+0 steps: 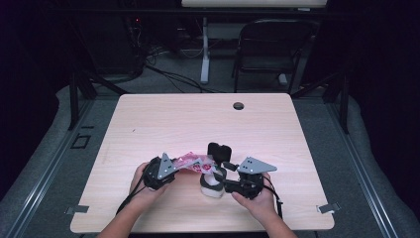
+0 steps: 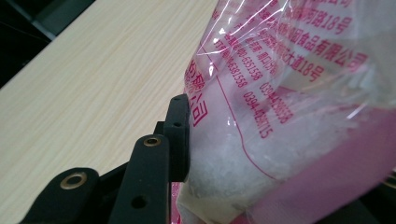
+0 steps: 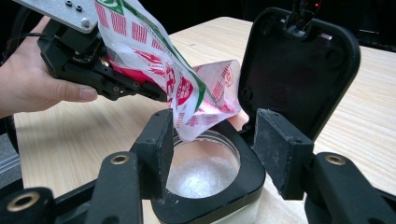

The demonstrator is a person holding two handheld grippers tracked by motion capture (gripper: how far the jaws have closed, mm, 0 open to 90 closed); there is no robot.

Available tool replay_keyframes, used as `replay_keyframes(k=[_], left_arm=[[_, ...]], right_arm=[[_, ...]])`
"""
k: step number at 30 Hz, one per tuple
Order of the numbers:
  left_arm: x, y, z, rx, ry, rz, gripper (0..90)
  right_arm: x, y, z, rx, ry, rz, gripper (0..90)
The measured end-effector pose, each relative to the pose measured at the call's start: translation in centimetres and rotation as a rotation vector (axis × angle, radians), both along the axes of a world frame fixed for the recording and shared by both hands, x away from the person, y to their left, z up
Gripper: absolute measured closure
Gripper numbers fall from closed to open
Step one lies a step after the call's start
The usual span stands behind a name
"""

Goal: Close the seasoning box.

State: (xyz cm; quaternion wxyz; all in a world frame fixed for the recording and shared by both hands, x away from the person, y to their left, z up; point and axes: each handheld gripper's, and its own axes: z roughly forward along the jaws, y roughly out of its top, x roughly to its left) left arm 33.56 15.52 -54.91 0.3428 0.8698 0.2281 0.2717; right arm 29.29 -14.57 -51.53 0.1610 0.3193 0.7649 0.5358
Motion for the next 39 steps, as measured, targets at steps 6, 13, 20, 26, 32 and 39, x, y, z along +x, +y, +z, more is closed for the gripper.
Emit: replay_keyframes(k=[6,13,20,26,32,39], left_arm=[[0.5,0.6,0.0,-0.076,0.058,0.012,68.9],[0.9,1.5,-0.1,-0.150,0.101,0.033,69.3],[1.1,2.5,0.0,-0.217,0.128,0.077,69.8],[1.1,3.7,0.0,-0.241,0.132,0.129,70.0],[1.1,5.4,0.2,-0.274,0.133,0.221,70.2],[1.0,6.9,0.2,-0.293,0.121,0.316,70.3]], right_arm=[[0.1,-0.2,0.0,0.014,0.001,-0.012,47.7],[0.2,-0.2,0.0,0.012,0.003,-0.021,48.0],[0.4,-0.2,0.0,0.009,0.004,-0.023,48.2],[0.6,0.1,0.0,0.029,0.007,-0.022,48.5],[0.8,0.6,0.0,0.023,0.012,-0.003,48.5],[1.0,0.9,0.0,0.029,0.014,0.008,48.5]])
